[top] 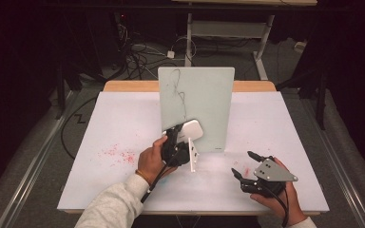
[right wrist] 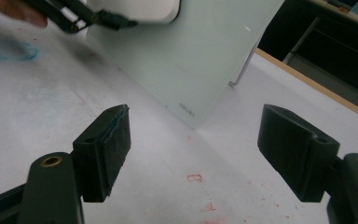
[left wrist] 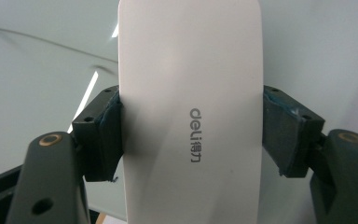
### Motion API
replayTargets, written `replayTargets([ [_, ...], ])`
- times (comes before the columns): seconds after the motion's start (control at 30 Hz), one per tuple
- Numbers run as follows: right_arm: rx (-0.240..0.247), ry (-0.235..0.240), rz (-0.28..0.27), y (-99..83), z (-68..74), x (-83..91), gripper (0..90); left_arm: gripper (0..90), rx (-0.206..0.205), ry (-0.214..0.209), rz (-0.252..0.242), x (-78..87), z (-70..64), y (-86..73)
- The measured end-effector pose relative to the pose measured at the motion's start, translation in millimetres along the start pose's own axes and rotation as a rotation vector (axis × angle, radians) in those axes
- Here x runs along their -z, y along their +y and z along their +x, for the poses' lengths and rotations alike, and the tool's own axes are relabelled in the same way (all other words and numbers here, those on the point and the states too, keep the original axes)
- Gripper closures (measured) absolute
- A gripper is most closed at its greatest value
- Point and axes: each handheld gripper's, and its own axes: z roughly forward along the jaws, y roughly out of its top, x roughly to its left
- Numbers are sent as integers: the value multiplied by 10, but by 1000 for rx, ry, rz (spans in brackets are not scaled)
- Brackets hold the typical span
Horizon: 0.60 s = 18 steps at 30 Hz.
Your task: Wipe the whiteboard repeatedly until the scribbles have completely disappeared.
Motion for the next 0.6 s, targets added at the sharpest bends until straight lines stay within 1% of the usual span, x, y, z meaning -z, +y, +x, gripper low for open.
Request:
replayTargets([
  [0.03,0,3,-4,3,4,3,263,291,25,5,-6,5,85,18],
  [0.13,0,2,-7,11,9,12,262,291,67,29,-15,19,268,34],
  [0.2,-1,4,-8,7,1,10,263,291,115,30,-24,37,420,24],
  [0.23,-1,4,-8,7,1,10,263,291,126,35,-22,44,461,21],
  [0.27,-1,1,-5,4,-2,7,264,291,147,46,-22,53,517,14],
  [0.3,-2,2,-4,3,-2,6,264,291,168,44,-25,59,555,5],
  [0.33,-1,1,-4,3,-1,5,264,291,174,50,-37,59,583,-3],
  [0.37,-1,1,-4,3,-1,5,264,291,189,50,-28,65,579,-11],
  [0.4,0,3,-1,4,3,5,264,291,198,60,-23,66,554,-15],
  [0.43,1,5,-1,4,5,4,265,292,198,60,-23,66,554,-15],
  [0.47,1,5,-1,4,5,4,265,292,209,61,-24,65,535,-25],
  [0.53,4,6,2,2,8,0,265,292,209,59,-25,66,480,-64],
  [0.57,5,7,4,0,9,-2,265,292,212,57,-22,68,420,-105],
  [0.6,6,7,4,0,10,-2,265,292,212,57,-22,68,420,-105],
])
